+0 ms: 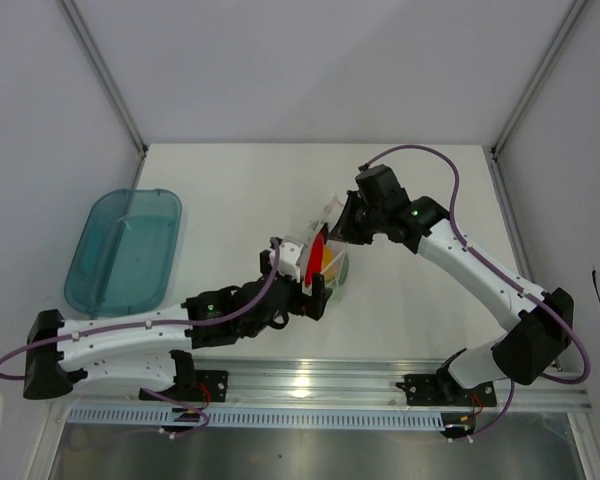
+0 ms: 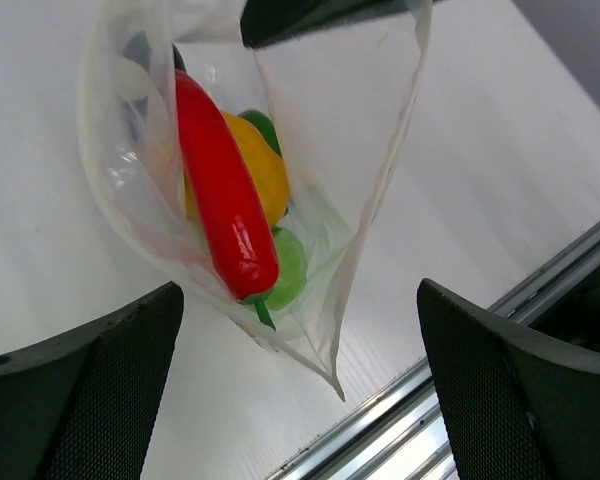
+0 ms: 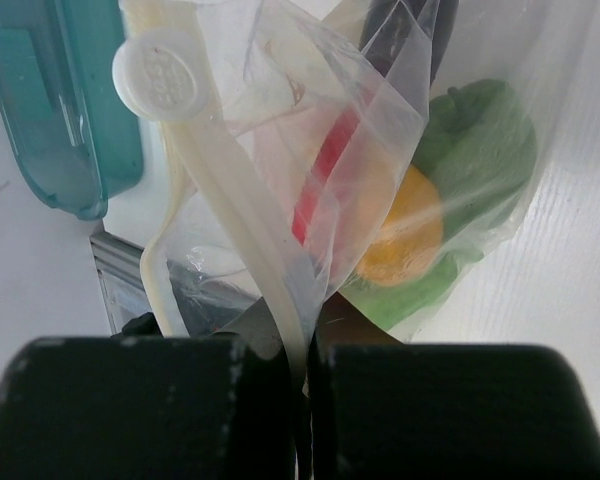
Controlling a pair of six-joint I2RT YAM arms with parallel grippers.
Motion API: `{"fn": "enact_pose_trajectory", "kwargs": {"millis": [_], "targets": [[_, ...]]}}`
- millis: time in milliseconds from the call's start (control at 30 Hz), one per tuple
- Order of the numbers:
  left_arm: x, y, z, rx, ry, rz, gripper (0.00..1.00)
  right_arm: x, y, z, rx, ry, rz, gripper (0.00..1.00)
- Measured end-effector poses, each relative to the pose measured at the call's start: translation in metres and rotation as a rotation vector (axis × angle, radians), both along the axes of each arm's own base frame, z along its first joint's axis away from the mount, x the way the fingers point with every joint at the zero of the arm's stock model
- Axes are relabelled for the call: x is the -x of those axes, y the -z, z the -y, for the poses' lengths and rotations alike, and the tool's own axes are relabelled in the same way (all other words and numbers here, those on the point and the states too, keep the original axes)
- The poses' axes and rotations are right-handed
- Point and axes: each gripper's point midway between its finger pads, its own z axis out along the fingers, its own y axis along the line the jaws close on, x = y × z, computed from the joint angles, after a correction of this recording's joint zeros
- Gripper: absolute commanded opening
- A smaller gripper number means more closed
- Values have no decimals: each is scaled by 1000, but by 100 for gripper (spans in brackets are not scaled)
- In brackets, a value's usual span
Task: Place the food in the zip-top bag and seal the zipper
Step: Adjust the zipper food storage bag at the center of the board.
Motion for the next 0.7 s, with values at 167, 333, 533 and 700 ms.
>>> {"fn": "enact_pose_trajectory", "kwargs": {"millis": [167, 333, 533, 700], "targets": [[3, 31, 12, -87, 31, -51, 99, 0, 0, 0, -4, 5, -3, 0], [3, 34, 19, -95, 52, -49, 99, -2, -2, -2, -19, 15, -3, 0], [-3, 8, 33, -34, 62, 7, 99, -3, -4, -3, -28, 21, -2, 1], [-12, 0, 46, -40, 42, 23, 95, -3, -5, -4, -36, 30, -6, 1]]}}
